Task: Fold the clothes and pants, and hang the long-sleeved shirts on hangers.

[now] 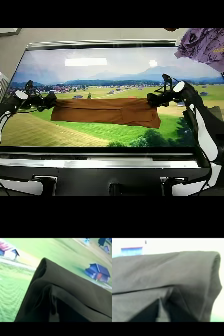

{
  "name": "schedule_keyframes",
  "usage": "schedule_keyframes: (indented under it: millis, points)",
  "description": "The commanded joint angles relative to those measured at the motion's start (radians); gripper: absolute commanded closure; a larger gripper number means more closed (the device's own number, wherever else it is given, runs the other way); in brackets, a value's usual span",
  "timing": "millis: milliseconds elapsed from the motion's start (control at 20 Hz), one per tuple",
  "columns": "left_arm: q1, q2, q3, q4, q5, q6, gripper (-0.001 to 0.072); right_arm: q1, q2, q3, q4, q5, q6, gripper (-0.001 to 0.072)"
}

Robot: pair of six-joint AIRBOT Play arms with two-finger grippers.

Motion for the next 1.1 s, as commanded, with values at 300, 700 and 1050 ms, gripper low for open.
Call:
schedule_keyframes:
  millis: [300,700,1050]
  points:
    - [0.029,0.054,0.217,0.105,-0.224,-0.001,0.0004,-0.188,0.000,0.200,0.164,0.368,-0.050,0.0207]
    - [0.054,0.178,0.288,0.182,-0.292,-0.016,0.0004,-0.440,-0.126,0.050,0.384,0.450,-0.274,0.0026]
    - [0.054,0.178,0.288,0.182,-0.291,-0.053,0.0004,-0.348,-0.248,0.049,0.418,0.403,-0.320,0.0027]
